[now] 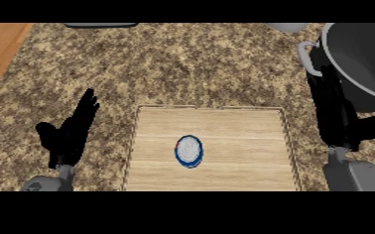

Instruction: Pick the can from the tray and place it in the pot

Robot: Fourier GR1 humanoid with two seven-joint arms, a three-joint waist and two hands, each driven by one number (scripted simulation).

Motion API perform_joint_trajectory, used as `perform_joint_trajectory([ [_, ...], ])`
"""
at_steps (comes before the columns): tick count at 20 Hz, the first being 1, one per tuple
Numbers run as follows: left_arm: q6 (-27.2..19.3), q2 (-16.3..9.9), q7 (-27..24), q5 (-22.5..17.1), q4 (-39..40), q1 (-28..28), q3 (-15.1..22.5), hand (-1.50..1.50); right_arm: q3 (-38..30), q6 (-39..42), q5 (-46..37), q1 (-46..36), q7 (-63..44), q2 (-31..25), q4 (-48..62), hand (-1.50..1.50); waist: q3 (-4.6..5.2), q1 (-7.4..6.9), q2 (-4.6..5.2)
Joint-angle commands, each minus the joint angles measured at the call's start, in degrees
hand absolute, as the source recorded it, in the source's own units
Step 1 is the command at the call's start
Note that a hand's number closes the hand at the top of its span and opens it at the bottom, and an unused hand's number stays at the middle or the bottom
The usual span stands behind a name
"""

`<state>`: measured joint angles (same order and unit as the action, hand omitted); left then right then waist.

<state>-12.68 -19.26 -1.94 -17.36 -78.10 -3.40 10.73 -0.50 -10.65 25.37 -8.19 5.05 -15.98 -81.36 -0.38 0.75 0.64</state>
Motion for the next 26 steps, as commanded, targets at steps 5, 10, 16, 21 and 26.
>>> perform_joint_trajectory([
  [5, -2.1, -2.3, -1.4, 0.9, -7.0, -10.1, -4.5, 0.00, 7.5, 19.5, 2.0, -13.2, -1.6, -6.6, -7.9, 1.50, 0.32, -2.96, -1.28],
  [10, -1.0, -0.9, -2.6, -1.0, -8.1, -9.7, -5.5, 0.00, 11.5, 13.5, -21.6, -11.0, 7.9, -15.4, -4.4, -1.50, 0.37, -1.64, -0.52],
  [16, -1.0, -2.0, 1.0, -1.3, -5.8, -13.9, -8.0, 0.00, 14.1, 18.9, -27.2, -6.9, 19.7, -19.6, -11.4, -1.50, 0.37, -0.36, -0.61],
  [21, -1.9, -1.0, 1.3, 0.1, -7.3, -12.9, -7.5, 0.00, 16.7, 20.6, -32.6, -5.0, 6.4, -24.3, -23.7, -1.50, 0.45, -0.19, -0.89],
  [26, -1.1, -1.0, 0.9, 0.3, -8.8, -10.8, -7.3, 0.00, 22.0, 27.6, -36.7, -7.5, -7.0, -28.3, -31.1, -1.50, 0.52, -0.39, -1.00],
])
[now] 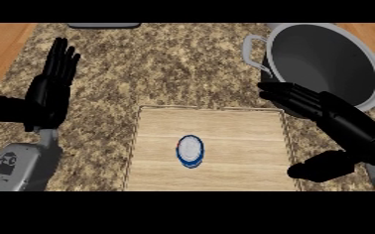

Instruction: Pick the can from the tray and place it in the pot

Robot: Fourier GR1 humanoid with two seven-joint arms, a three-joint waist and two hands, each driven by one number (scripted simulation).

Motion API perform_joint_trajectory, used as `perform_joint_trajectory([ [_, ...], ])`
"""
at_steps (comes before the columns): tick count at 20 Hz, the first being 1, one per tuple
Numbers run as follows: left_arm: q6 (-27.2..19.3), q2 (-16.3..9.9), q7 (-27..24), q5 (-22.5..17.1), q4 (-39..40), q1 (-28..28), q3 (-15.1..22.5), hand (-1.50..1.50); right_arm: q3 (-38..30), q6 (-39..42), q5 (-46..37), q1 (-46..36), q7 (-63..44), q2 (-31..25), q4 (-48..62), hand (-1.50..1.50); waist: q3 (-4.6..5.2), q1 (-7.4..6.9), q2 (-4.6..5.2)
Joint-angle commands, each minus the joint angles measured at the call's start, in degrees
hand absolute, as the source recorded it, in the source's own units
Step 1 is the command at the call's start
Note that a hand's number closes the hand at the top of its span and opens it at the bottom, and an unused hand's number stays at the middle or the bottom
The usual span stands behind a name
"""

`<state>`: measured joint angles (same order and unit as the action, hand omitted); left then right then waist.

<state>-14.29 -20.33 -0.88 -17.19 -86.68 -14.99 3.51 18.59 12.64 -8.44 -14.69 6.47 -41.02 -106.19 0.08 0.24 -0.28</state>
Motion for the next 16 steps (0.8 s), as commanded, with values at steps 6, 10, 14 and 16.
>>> perform_joint_trajectory([
  [6, 0.8, 0.8, 1.8, 0.9, 0.2, -2.1, -1.1, 0.00, 10.0, 8.9, -6.3, -11.0, -26.0, 8.6, -5.8, -1.50, -0.02, -0.66, 0.24],
  [10, 0.1, 2.5, 2.0, 1.9, -0.6, -0.6, -0.4, 0.00, 14.6, 11.4, -9.2, -13.0, -34.1, 14.9, -4.6, -1.50, -0.03, -0.69, 0.24],
  [14, 2.2, 2.8, -1.0, 2.8, 2.0, -0.8, -1.9, 0.00, 15.5, 12.7, -12.5, -9.7, -35.5, 18.2, -2.6, -1.50, -0.06, -0.32, 0.29],
  [16, 1.2, 2.5, 2.1, 3.7, 1.3, -2.8, -2.6, 0.00, 16.0, 13.8, -13.8, -6.5, -34.6, 18.6, -3.9, -1.50, -0.08, -0.18, 0.24],
])
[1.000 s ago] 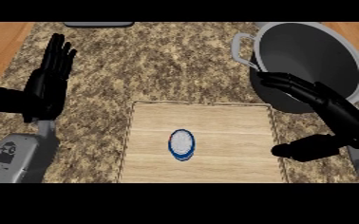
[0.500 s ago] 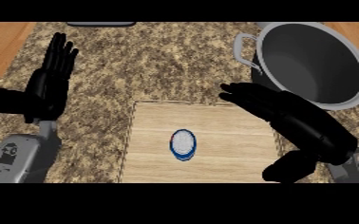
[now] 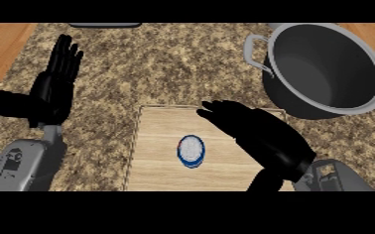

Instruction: Pick the can from the tray and place it in the pot

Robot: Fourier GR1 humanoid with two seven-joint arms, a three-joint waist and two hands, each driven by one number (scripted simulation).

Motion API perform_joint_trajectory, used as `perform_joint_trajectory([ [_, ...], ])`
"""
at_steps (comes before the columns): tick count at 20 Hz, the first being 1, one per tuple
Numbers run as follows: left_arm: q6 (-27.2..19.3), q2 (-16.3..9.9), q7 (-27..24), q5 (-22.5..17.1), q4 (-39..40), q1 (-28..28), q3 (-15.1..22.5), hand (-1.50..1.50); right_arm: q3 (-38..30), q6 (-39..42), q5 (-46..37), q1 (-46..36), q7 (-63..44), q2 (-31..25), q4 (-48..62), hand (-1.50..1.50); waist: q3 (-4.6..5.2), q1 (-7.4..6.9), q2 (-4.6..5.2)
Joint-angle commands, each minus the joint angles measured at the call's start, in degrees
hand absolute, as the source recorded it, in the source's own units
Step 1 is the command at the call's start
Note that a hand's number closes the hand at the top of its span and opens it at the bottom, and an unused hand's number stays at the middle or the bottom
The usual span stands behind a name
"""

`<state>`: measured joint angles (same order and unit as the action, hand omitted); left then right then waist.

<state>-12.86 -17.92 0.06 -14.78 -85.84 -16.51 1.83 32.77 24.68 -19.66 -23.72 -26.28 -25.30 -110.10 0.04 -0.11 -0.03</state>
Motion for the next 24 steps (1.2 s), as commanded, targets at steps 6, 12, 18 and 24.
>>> perform_joint_trajectory([
  [6, 4.9, 0.6, -1.0, 0.3, -1.4, 3.2, -3.7, 0.00, 0.3, 5.1, -7.8, 3.6, 0.4, 8.1, 1.0, -1.50, -0.03, 0.03, -0.02],
  [12, 2.5, 1.6, 4.5, 1.9, -4.5, 0.7, -3.5, 0.00, 2.8, -1.5, -15.8, 7.6, 9.1, 10.3, 4.0, -1.50, -0.06, 0.04, -0.04],
  [18, 3.8, 4.2, -0.3, 3.5, 0.0, 0.6, -4.0, 0.00, 5.4, -2.0, -23.7, 8.0, 6.3, 14.7, 9.5, -1.50, -0.03, 0.18, 0.04],
  [24, 4.7, 2.7, 5.6, 3.3, -4.3, 0.3, -5.6, 0.00, 3.1, 0.9, -25.9, 3.5, 4.2, 21.9, 15.5, -1.50, -0.04, -0.09, 0.00],
])
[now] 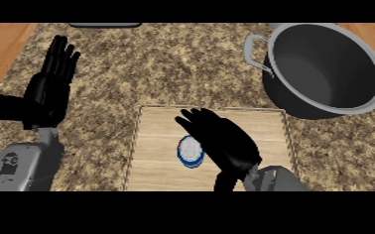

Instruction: Pick the can from the tray and place it in the pot

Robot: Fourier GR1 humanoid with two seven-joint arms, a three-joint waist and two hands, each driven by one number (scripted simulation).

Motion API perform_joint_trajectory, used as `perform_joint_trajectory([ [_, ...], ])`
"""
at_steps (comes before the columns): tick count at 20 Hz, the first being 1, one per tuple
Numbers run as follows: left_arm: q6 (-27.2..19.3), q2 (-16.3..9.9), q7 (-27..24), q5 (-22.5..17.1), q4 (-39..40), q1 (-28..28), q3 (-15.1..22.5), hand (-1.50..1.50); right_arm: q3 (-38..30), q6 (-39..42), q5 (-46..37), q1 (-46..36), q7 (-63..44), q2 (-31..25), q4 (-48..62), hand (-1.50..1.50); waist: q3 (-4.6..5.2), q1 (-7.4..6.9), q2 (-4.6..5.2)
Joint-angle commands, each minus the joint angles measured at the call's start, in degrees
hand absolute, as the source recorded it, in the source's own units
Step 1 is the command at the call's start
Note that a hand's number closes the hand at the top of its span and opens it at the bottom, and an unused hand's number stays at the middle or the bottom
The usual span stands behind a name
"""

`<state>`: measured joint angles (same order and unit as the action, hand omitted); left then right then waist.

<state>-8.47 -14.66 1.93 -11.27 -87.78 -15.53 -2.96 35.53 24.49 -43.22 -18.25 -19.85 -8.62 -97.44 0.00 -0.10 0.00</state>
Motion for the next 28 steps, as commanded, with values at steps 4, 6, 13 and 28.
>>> perform_joint_trajectory([
  [4, -0.4, 2.0, 1.0, 1.9, -2.6, 1.2, 0.4, 0.00, -0.7, -5.9, -5.7, -0.3, 8.3, 3.8, 11.8, -1.50, -0.01, -0.14, 0.02],
  [6, 2.2, 1.2, -2.3, 1.2, 0.4, 3.1, -1.3, 0.00, 1.9, -7.4, -7.8, 2.1, 6.7, 6.1, 10.7, -1.50, 0.00, -0.05, 0.01],
  [13, 1.0, 2.1, 0.6, 2.8, -0.7, -0.1, -1.8, 0.00, 1.6, -9.4, -5.4, -2.1, 9.8, 8.5, 19.2, -1.50, -0.01, -0.20, 0.02],
  [28, 1.0, 4.1, 3.2, 2.9, -1.9, -0.8, -1.9, 0.00, 6.9, -12.6, -12.4, -3.7, 9.5, 8.6, 12.7, 1.50, 0.00, 0.16, -0.13],
])
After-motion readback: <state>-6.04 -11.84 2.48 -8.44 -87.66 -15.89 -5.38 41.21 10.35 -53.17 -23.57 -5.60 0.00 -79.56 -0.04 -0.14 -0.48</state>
